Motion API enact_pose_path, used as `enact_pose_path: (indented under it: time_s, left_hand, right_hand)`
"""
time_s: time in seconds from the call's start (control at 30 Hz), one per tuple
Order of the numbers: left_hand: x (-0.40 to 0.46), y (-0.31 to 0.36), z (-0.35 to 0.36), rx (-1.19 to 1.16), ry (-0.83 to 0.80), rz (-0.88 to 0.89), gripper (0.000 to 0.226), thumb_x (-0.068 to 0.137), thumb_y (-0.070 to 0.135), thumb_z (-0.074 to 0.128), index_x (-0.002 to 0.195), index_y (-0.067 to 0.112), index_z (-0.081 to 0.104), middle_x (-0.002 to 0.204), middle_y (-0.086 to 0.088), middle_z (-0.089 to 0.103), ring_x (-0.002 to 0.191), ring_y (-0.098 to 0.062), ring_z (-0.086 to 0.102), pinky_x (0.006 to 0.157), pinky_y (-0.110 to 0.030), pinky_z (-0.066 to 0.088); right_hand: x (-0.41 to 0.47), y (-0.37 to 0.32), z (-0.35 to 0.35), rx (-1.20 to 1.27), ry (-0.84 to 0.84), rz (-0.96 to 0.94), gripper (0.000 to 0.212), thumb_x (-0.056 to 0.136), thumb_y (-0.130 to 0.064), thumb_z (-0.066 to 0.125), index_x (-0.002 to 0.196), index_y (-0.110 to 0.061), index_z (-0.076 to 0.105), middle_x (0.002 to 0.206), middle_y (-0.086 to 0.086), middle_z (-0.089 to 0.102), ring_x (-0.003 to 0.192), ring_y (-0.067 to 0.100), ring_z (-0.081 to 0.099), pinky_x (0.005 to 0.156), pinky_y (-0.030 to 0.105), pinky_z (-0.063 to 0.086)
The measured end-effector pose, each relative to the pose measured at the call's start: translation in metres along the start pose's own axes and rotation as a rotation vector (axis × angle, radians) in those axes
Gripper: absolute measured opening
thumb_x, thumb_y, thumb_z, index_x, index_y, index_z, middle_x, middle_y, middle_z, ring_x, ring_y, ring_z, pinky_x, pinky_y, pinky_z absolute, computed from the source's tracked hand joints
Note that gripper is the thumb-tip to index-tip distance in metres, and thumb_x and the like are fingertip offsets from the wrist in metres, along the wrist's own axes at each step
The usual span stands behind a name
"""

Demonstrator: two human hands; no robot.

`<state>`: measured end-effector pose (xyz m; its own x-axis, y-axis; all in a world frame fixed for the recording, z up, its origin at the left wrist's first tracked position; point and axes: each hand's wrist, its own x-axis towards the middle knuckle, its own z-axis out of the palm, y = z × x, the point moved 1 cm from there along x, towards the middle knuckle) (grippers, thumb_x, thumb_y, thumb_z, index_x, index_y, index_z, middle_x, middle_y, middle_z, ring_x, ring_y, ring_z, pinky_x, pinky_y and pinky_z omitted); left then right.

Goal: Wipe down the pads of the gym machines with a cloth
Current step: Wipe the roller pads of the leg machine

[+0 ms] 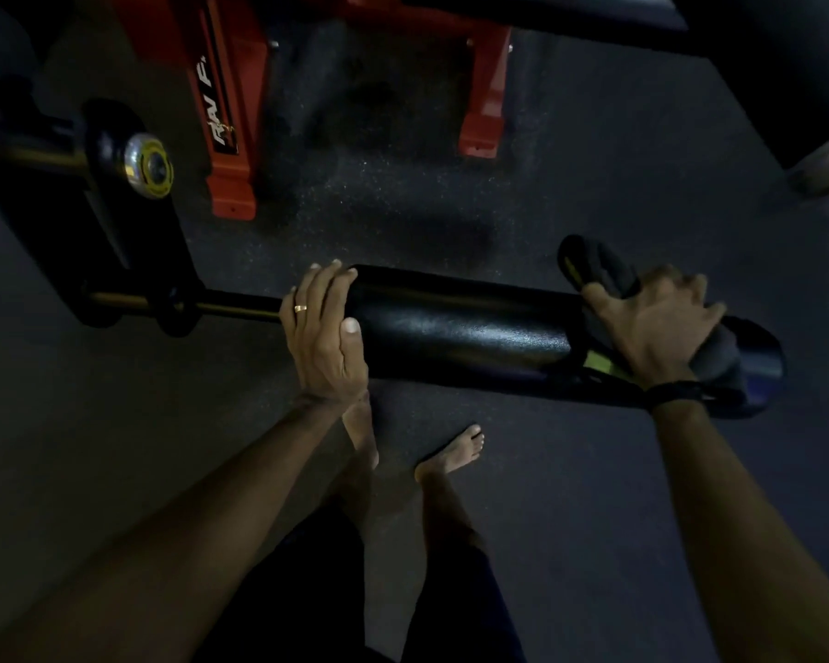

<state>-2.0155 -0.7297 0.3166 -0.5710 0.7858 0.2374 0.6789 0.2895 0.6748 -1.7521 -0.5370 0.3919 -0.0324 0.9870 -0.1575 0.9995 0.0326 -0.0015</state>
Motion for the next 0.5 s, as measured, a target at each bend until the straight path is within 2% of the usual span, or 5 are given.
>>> enact_pose_path:
  time_s: [0.07, 0.17, 0.3, 0.37, 0.5]
  left_hand:
    - [0.001, 0.003, -0.003, -0.019, -0.049, -0.023, 0.065, 0.104, 0.046, 0.011, 0.135, 0.009, 0.055, 0.148, -0.012, 0.05, 0.142, -0.029, 0.04, 0.111, -0.058, 0.029]
    - [0.002, 0.006, -0.01, -0.041, -0.076, -0.05, 0.051, 0.101, 0.038, 0.022, 0.137, 0.01, 0.047, 0.155, -0.016, 0.038, 0.144, -0.031, 0.034, 0.114, -0.061, 0.022]
    - [-0.005, -0.002, -0.018, 0.03, 0.039, -0.106, 0.049, 0.095, 0.014, 0.041, 0.142, 0.019, 0.028, 0.144, -0.032, 0.042, 0.134, -0.031, 0.036, 0.107, -0.066, 0.033]
    - [-0.004, -0.007, -0.022, 0.091, 0.099, -0.155, 0.047, 0.093, 0.02, 0.044, 0.138, 0.015, 0.031, 0.142, -0.032, 0.045, 0.133, -0.03, 0.036, 0.107, -0.066, 0.035]
    - [0.017, 0.013, -0.026, 0.023, 0.046, -0.26, 0.049, 0.084, 0.026, 0.05, 0.131, 0.011, 0.048, 0.15, -0.012, 0.041, 0.14, -0.02, 0.034, 0.114, -0.045, 0.017]
  right_hand:
    - [-0.015, -0.03, 0.001, 0.044, 0.015, -0.022, 0.07, 0.073, -0.067, 0.048, 0.095, -0.004, 0.069, 0.104, 0.019, 0.066, 0.109, 0.039, 0.052, 0.092, 0.052, 0.034]
    - [-0.057, -0.113, 0.007, 0.12, 0.03, -0.22, 0.062, 0.076, -0.069, 0.044, 0.087, -0.014, 0.071, 0.095, 0.01, 0.067, 0.101, 0.032, 0.056, 0.088, 0.049, 0.037]
    - [-0.098, -0.229, 0.012, 0.145, -0.047, -0.53, 0.05, 0.082, -0.068, 0.05, 0.098, -0.025, 0.071, 0.108, 0.004, 0.061, 0.107, 0.029, 0.049, 0.086, 0.046, 0.032]
    - [-0.09, -0.232, 0.011, 0.139, -0.106, -0.567, 0.053, 0.083, -0.069, 0.05, 0.106, -0.025, 0.07, 0.113, 0.005, 0.06, 0.111, 0.028, 0.047, 0.087, 0.046, 0.033]
    - [-0.059, -0.139, 0.014, 0.252, -0.128, -0.42, 0.052, 0.081, -0.07, 0.053, 0.108, -0.028, 0.068, 0.112, 0.002, 0.061, 0.114, 0.027, 0.05, 0.087, 0.041, 0.028]
